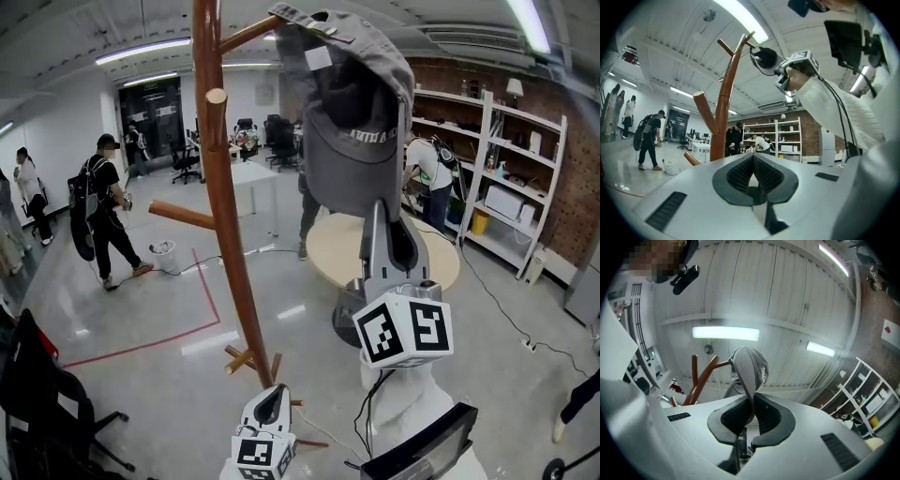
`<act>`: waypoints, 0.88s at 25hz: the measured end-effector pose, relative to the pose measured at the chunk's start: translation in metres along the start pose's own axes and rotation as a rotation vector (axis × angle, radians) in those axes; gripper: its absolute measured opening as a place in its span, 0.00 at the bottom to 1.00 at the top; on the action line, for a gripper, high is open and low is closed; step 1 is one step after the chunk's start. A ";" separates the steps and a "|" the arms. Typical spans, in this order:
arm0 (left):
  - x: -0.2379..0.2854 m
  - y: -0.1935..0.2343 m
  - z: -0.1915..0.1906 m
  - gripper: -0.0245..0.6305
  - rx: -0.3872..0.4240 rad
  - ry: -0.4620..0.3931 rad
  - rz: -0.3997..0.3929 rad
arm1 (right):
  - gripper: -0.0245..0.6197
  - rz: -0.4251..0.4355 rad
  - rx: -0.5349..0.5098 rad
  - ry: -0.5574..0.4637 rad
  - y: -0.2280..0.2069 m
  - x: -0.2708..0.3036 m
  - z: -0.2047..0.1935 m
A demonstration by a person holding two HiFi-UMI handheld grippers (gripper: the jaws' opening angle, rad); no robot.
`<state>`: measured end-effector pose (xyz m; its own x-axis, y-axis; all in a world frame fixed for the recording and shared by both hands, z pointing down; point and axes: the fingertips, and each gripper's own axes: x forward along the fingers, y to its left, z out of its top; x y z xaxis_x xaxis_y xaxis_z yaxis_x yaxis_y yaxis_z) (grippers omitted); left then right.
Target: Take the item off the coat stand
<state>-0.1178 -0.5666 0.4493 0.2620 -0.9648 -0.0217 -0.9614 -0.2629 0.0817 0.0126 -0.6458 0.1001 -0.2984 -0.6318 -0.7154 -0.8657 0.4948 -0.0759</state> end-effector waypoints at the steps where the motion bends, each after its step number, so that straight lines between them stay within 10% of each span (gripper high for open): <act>1: -0.001 -0.001 0.001 0.04 0.001 -0.001 0.001 | 0.07 0.000 0.007 -0.007 0.000 0.004 0.006; 22: -0.022 -0.018 0.018 0.04 -0.023 -0.043 0.016 | 0.07 -0.038 -0.063 0.308 -0.009 -0.133 -0.082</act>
<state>-0.1080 -0.5404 0.4307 0.2419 -0.9682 -0.0630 -0.9632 -0.2475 0.1050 0.0271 -0.6149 0.2530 -0.3643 -0.8050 -0.4683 -0.8990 0.4352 -0.0486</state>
